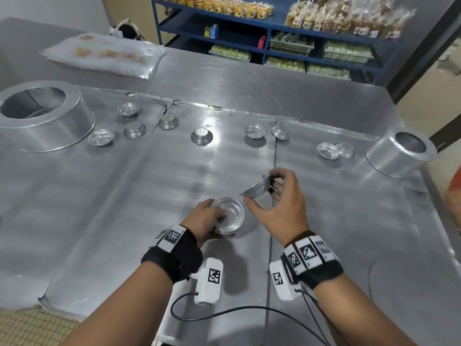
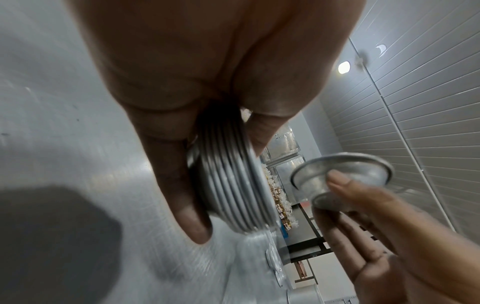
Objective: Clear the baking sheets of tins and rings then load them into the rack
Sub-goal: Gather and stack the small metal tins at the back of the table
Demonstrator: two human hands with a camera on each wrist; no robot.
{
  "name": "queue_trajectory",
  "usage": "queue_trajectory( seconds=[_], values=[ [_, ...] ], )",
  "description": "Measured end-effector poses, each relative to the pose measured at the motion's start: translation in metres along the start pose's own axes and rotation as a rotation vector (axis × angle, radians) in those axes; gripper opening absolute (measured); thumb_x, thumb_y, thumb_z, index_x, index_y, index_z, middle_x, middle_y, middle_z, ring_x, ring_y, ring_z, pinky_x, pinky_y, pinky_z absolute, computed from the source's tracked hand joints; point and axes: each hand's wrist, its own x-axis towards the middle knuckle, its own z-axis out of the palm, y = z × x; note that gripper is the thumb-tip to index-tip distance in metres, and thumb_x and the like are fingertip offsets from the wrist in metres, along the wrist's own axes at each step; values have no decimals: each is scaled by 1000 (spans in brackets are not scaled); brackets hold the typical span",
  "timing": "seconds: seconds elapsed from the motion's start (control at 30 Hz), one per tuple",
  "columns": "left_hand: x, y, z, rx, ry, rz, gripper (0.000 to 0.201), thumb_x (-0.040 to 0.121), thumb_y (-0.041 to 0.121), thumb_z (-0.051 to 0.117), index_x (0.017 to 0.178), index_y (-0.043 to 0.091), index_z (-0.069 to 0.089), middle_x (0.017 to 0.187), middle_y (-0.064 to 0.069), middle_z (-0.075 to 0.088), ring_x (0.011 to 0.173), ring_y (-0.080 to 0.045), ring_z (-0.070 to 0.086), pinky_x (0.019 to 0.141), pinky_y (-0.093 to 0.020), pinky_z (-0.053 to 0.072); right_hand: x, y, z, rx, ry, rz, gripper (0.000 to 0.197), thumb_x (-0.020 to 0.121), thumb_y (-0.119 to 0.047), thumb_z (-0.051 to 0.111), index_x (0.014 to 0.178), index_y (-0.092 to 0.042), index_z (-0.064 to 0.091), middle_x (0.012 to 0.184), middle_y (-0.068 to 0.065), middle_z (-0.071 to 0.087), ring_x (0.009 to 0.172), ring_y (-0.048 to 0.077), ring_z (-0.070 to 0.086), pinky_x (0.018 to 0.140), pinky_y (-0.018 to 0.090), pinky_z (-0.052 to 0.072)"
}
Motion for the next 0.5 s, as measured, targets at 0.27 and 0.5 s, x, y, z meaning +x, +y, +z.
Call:
queue_trajectory(
  seconds=[0.27, 0.5],
  values=[
    [-3, 0, -8, -27, -144, -35, 49, 97, 45, 55, 119, 3, 68, 112, -25, 70, 93, -33, 68, 97, -54, 52, -41, -16, 19, 97, -124, 71, 71, 60, -14, 93, 119, -21, 54, 117, -11, 64, 111, 3, 64, 97, 27, 54],
    [-4, -3, -14, 15, -156, -10, 38, 91, 22, 67, 123, 1, 62, 102, -21, 72, 83, -29, 72, 72, -41, 58, -53, -12, 29, 113, -220, 159, 75, 60, -18, 94, 122, -27, 52, 123, -17, 65, 114, -4, 61, 101, 26, 51]
  ],
)
